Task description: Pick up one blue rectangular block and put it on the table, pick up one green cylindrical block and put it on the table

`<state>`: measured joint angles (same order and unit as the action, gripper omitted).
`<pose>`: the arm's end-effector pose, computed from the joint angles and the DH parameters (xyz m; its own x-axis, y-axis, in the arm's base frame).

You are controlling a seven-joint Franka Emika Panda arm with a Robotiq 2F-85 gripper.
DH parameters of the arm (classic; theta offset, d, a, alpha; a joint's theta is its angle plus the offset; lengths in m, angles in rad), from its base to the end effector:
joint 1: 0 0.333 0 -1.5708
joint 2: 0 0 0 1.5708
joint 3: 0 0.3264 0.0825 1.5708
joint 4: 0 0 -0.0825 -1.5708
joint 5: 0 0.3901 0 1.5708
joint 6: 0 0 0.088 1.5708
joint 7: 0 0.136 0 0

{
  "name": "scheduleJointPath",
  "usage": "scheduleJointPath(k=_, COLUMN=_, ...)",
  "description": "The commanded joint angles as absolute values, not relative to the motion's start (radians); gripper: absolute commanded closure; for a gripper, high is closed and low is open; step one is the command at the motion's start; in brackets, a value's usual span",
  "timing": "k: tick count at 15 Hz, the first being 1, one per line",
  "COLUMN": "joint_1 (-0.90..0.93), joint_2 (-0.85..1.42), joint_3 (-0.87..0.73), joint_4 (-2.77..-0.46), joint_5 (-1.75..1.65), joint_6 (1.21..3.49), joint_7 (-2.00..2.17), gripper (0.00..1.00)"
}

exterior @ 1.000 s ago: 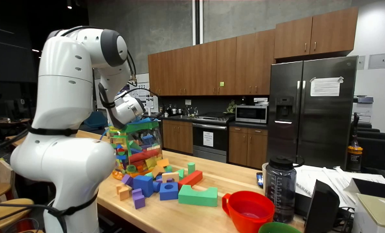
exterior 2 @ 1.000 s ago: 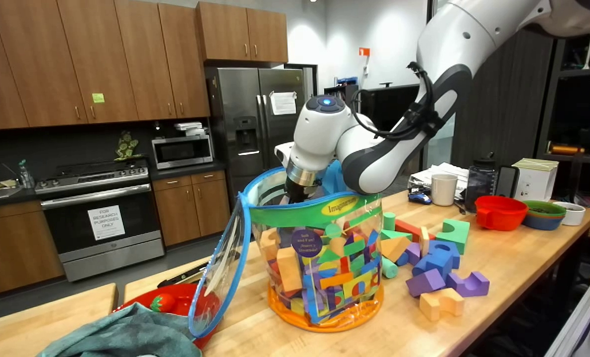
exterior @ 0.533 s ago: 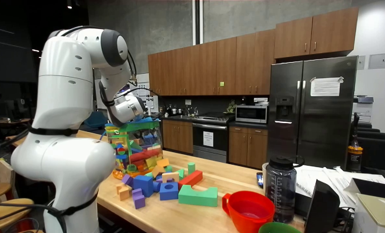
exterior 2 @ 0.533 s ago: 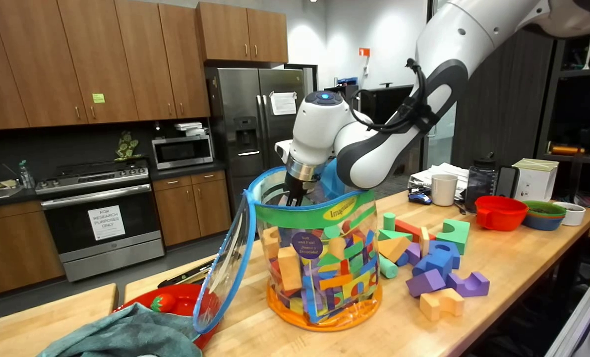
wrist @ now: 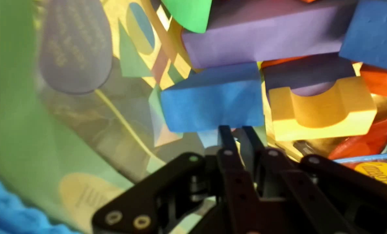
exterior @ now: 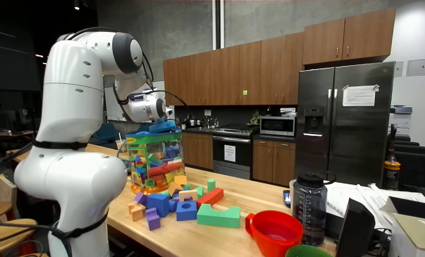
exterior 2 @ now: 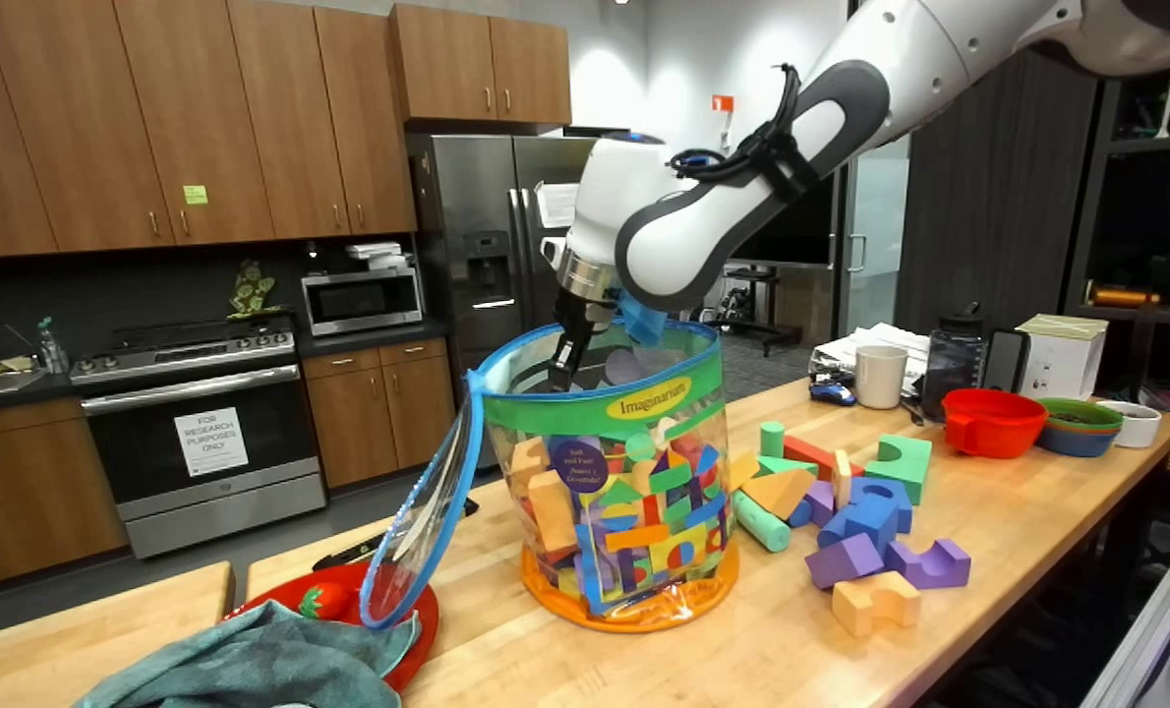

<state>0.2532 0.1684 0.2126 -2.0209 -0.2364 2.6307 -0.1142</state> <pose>0.5717 0.2854 0.3988 0.6422 0.6556 0.3971 0.6350 -0.7452 0.2034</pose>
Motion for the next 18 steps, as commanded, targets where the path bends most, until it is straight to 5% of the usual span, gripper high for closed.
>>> scheduleJointPath(k=1, joint_1=0.226, joint_2=0.17, joint_3=0.23, joint_4=-1.942, joint_5=-0.121, joint_6=2.541, joint_7=-0.199, gripper=1.0)
scheduleJointPath(k=9, joint_1=0.214, joint_2=0.166, joint_3=0.219, joint_4=-1.877, joint_5=-0.064, joint_6=2.462, joint_7=-0.197, gripper=1.0)
scheduleJointPath(k=10, joint_1=0.216, joint_2=0.161, joint_3=0.219, joint_4=-1.888, joint_5=-0.065, joint_6=2.459, joint_7=-0.183, gripper=0.74)
scheduleJointPath(k=13, joint_1=0.221, joint_2=0.141, joint_3=0.223, joint_4=-1.926, joint_5=-0.048, joint_6=2.429, joint_7=-0.145, gripper=0.63)
scheduleJointPath(k=18, joint_1=0.229, joint_2=0.128, joint_3=0.234, joint_4=-1.983, joint_5=-0.002, joint_6=2.385, joint_7=-0.092, gripper=0.3)
